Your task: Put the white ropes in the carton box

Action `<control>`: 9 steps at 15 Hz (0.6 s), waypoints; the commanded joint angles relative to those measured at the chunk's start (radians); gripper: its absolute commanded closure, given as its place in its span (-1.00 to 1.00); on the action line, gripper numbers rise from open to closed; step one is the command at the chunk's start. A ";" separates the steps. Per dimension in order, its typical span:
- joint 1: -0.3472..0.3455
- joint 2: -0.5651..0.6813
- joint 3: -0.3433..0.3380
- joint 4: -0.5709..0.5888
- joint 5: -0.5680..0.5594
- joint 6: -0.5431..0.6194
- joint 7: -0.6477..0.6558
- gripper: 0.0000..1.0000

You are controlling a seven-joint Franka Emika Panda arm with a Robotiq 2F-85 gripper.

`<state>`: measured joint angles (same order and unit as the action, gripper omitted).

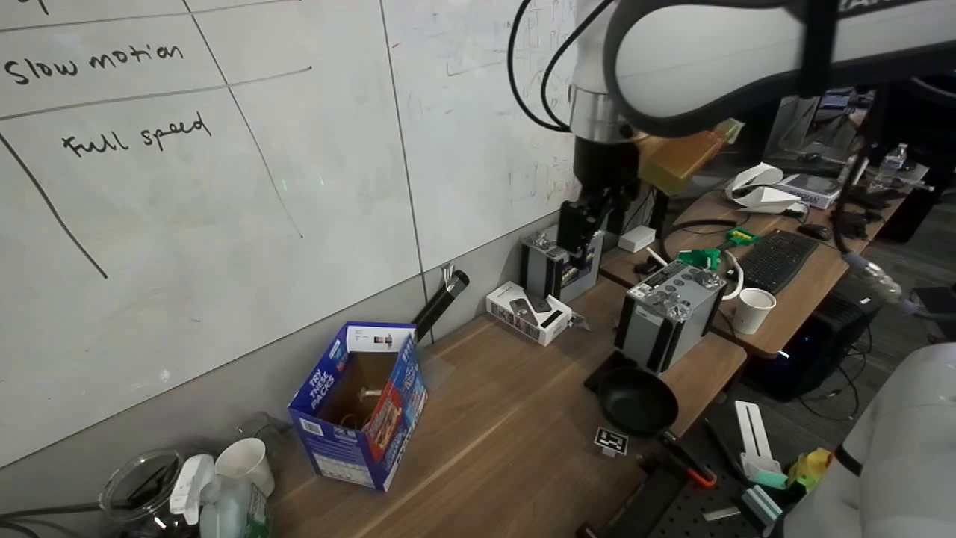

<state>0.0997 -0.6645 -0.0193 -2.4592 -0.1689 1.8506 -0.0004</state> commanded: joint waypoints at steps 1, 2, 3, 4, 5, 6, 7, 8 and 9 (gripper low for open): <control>0.005 -0.117 -0.055 -0.074 0.043 0.011 -0.174 -1.00; 0.005 -0.131 -0.065 -0.086 0.050 0.012 -0.198 -1.00; 0.002 -0.130 -0.072 -0.090 0.064 0.012 -0.206 -1.00; 0.002 -0.134 -0.075 -0.098 0.071 0.011 -0.219 -1.00; 0.000 -0.134 -0.078 -0.101 0.078 0.011 -0.228 -1.00; -0.003 -0.136 -0.078 -0.109 0.081 0.013 -0.231 -1.00; -0.010 -0.137 -0.073 -0.116 0.079 0.018 -0.221 -1.00; -0.017 -0.110 -0.058 -0.096 0.066 0.000 -0.206 -1.00; -0.017 -0.108 -0.057 -0.100 0.066 0.000 -0.206 -1.00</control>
<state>0.0996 -0.7742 -0.0900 -2.5613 -0.1134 1.8519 -0.1965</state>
